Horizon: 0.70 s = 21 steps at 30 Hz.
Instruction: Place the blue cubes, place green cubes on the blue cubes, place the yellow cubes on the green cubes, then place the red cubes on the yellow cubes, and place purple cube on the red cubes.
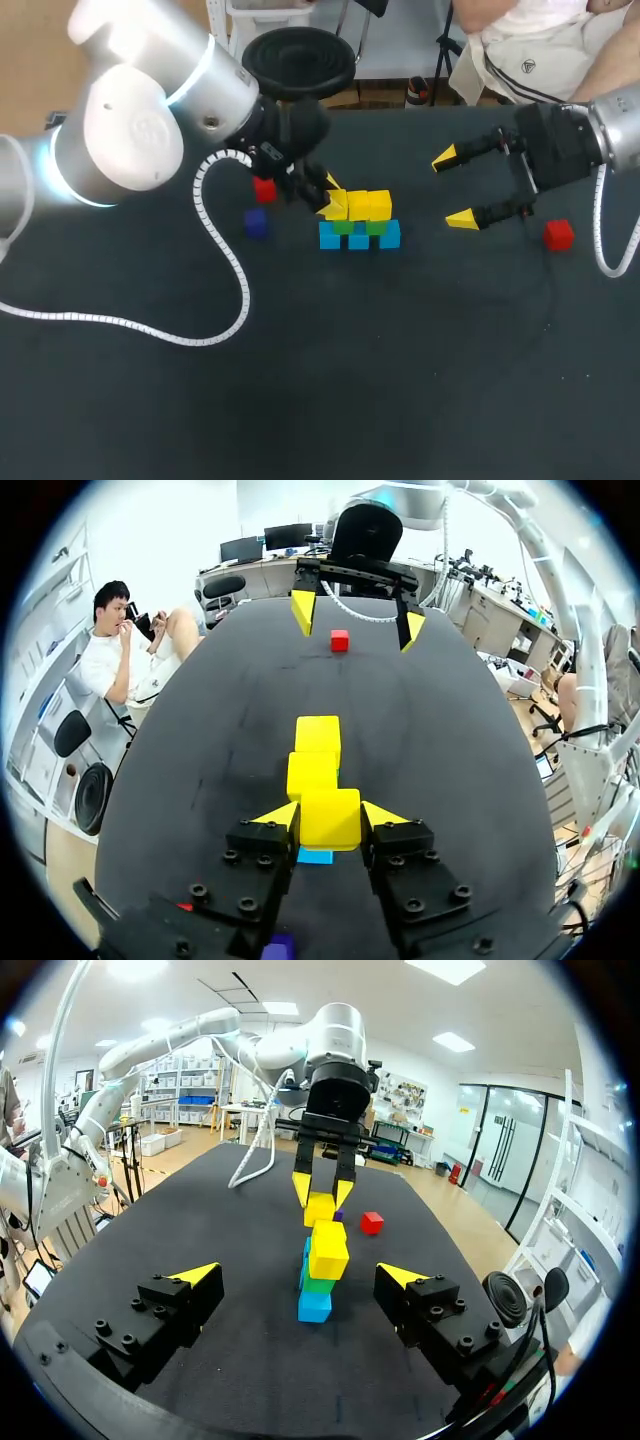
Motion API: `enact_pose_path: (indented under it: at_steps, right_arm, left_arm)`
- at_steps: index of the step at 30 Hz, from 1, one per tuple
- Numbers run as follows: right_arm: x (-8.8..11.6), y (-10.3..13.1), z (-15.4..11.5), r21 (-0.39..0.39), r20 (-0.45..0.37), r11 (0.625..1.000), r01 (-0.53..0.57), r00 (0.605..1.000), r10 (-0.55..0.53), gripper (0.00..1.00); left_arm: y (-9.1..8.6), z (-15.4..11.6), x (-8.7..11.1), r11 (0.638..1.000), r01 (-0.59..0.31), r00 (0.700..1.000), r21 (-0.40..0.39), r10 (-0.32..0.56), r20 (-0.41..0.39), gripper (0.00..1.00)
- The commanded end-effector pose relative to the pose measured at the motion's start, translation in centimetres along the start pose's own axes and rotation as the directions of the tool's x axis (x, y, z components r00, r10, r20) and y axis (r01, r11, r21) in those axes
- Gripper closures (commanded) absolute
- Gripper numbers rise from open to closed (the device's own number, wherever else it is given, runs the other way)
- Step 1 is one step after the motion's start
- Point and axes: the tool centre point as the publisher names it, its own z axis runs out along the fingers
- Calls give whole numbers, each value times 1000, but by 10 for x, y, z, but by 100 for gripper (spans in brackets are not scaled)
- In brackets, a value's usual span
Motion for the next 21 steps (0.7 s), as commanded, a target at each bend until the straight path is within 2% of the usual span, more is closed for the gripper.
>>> enact_pose_path:
  at_steps: [1,21]
  right_arm:
    - [0,0,0,1,1,1000,1,1000,-1,0]
    - [0,0,0,1,1,1000,1,1000,-1,0]
  left_arm:
    - [1,0,1,1000,2,1000,-4,-2,-1,100]
    - [5,2,3,1000,5,1000,-13,-4,26,100]
